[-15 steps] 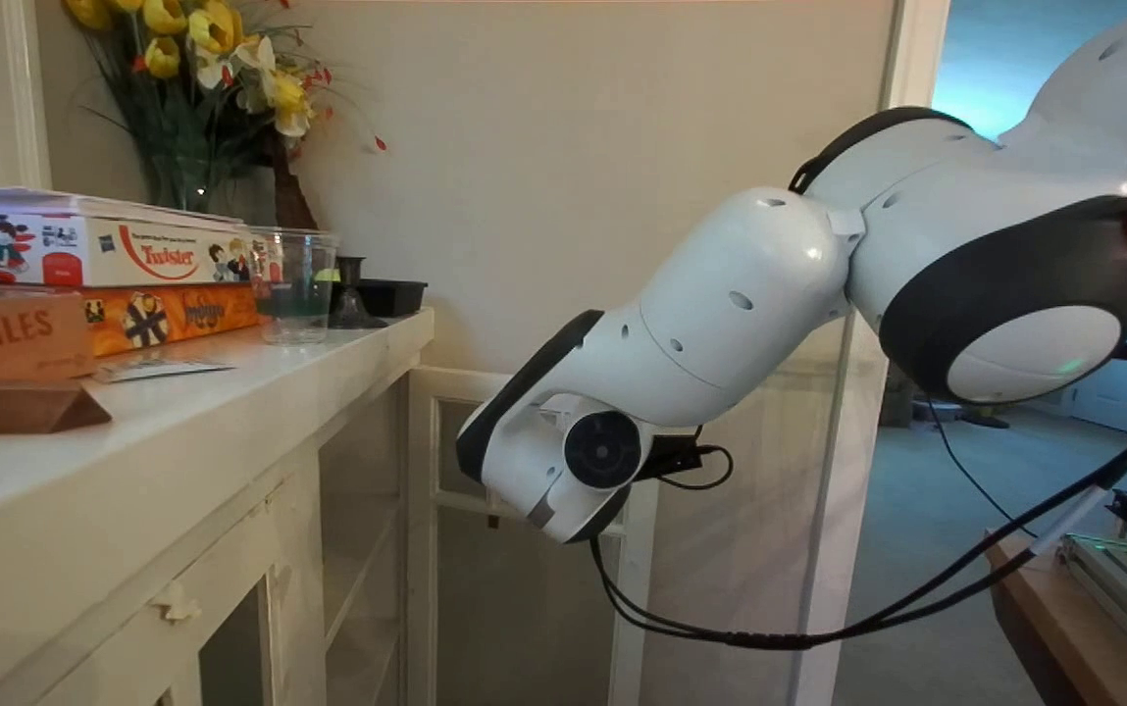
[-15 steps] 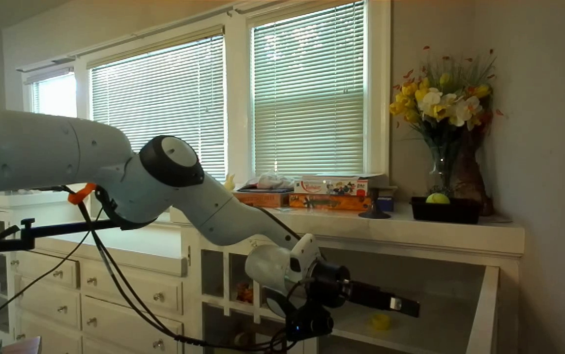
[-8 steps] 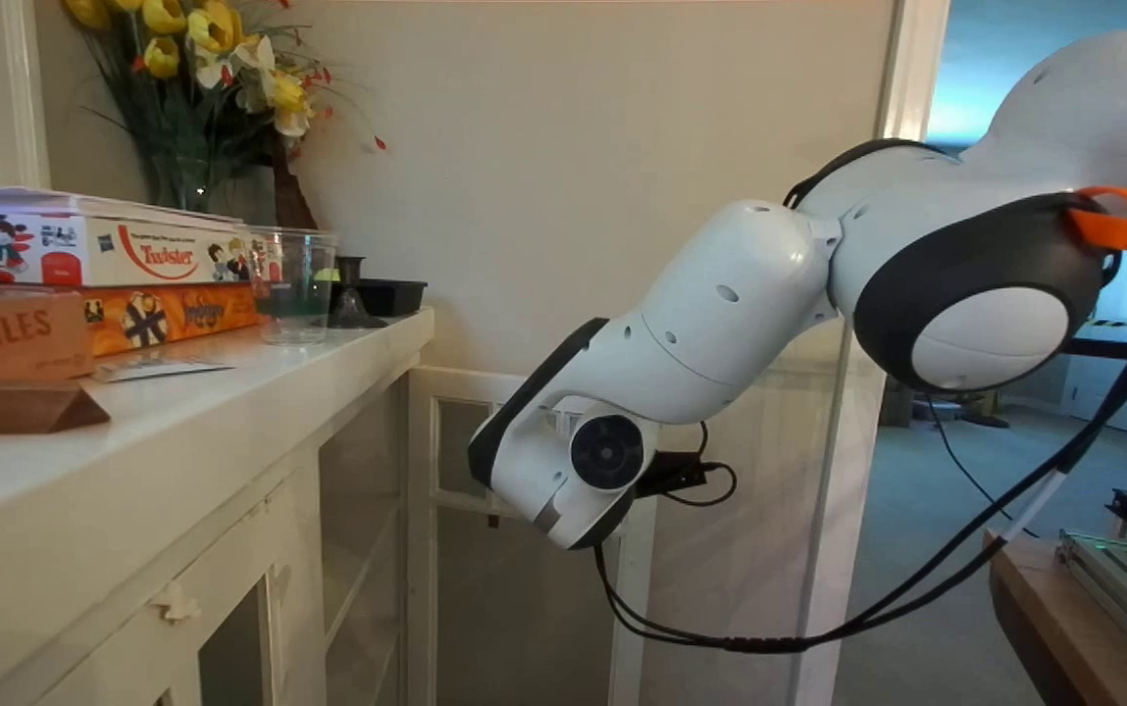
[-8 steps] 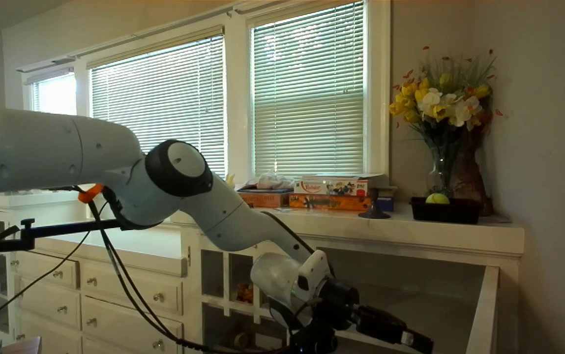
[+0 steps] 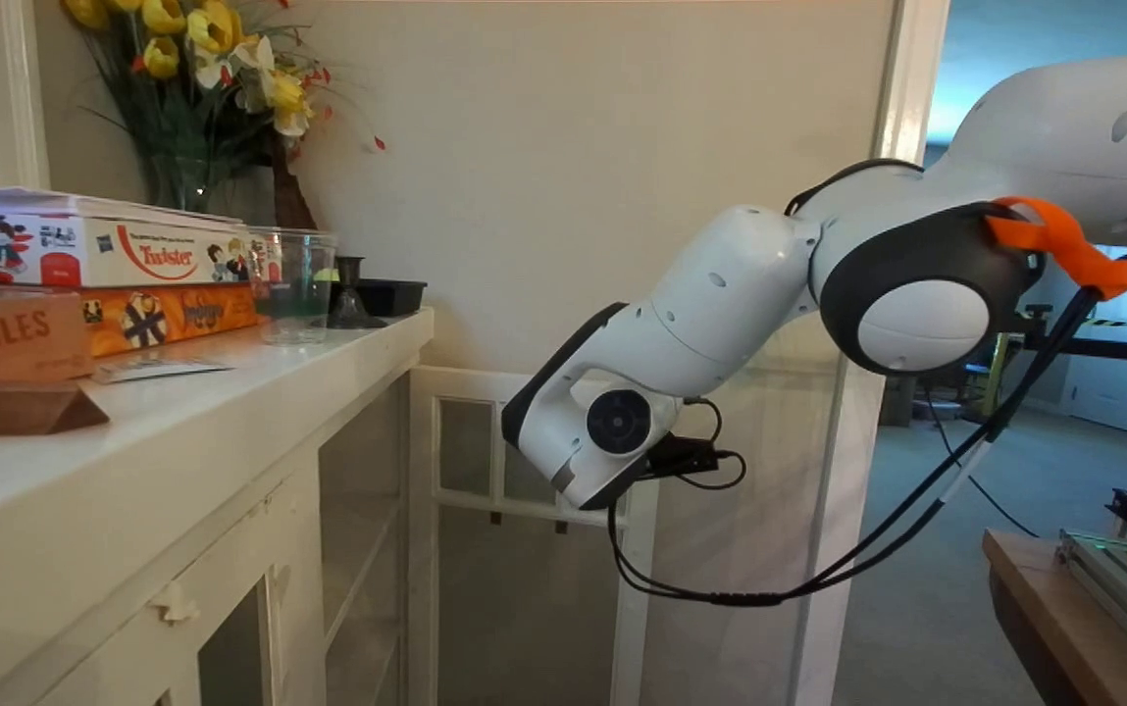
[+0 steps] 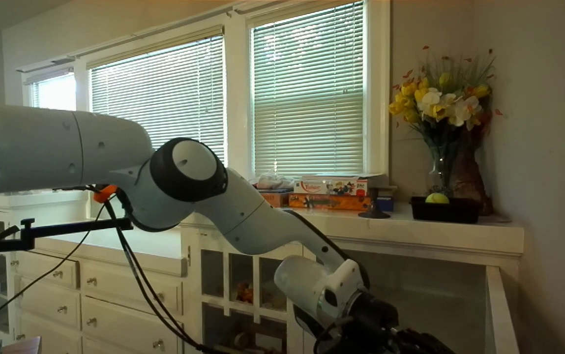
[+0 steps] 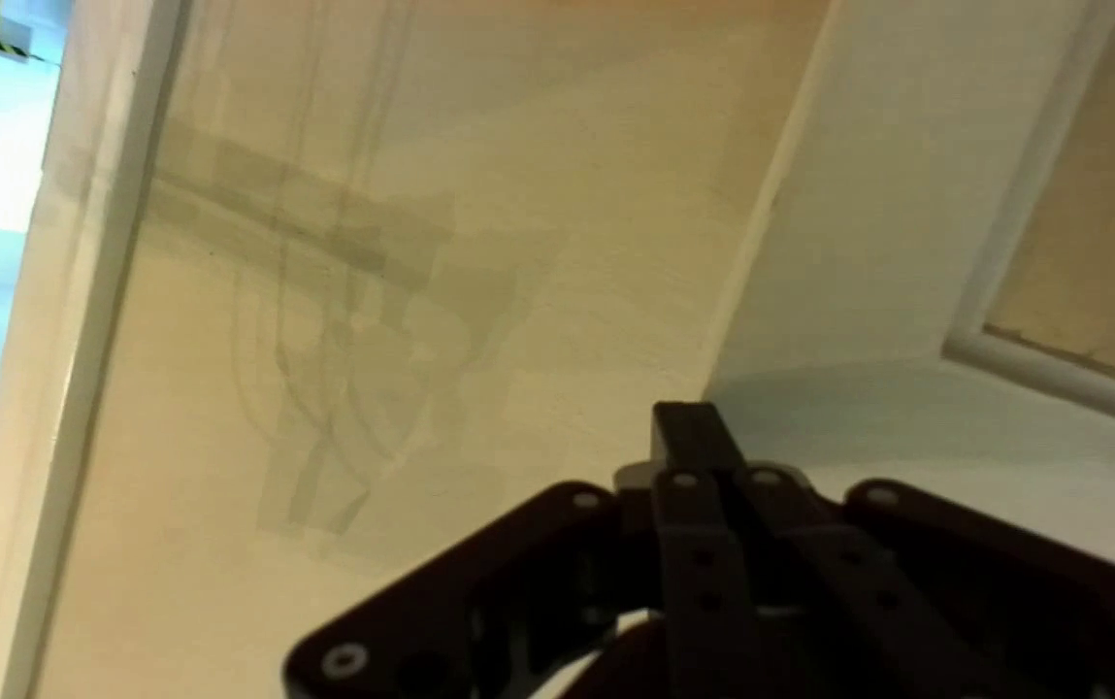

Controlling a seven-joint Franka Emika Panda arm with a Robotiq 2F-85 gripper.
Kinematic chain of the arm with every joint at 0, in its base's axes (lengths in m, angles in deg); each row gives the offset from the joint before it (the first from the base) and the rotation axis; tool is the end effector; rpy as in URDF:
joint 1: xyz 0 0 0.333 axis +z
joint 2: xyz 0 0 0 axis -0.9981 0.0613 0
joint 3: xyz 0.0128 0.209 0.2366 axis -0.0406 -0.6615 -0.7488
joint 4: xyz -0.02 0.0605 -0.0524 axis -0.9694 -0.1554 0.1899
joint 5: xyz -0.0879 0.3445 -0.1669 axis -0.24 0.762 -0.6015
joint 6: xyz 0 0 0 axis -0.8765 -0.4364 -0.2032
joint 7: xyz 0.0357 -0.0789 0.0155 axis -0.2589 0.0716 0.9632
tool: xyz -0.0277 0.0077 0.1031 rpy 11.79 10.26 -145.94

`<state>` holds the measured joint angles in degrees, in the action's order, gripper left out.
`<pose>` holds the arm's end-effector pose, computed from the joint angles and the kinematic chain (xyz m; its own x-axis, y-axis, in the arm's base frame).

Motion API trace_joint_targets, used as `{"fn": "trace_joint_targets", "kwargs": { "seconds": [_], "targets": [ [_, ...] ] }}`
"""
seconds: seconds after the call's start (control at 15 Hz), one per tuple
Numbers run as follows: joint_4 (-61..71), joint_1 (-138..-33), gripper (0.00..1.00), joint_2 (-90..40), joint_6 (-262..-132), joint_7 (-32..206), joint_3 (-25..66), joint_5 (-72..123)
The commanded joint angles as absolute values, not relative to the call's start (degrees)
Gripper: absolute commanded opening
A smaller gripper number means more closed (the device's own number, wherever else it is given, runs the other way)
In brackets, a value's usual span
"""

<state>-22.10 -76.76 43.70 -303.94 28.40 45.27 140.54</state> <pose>0.5589 -0.2083 0.0892 0.3126 -0.0899 0.9456 -0.9468 -0.1098 0.3026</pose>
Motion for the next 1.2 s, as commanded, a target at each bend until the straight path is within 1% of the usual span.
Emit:
{"fn": "trace_joint_targets", "kwargs": {
  "seconds": [0.0,0.4,0.6,0.8,0.87,1.13],
  "targets": [
    [-27.9,-83.6,0.0,43.7,-305.5,23.4,43.6,139.8],
    [-38.9,-96.7,0.0,44.5,-305.7,9.3,41.4,142.4],
    [-38.5,-98.2,0.0,44.4,-305.7,9.1,41.0,140.2],
    [-28.4,-92.8,0.0,43.6,-305.5,19.7,41.3,138.6],
    [-24.7,-89.4,0.0,43.7,-304.9,23.4,44.2,141.3],
    [-12.0,-76.2,0.0,44.2,-304.3,35.5,48.6,143.9]
  ]
}}
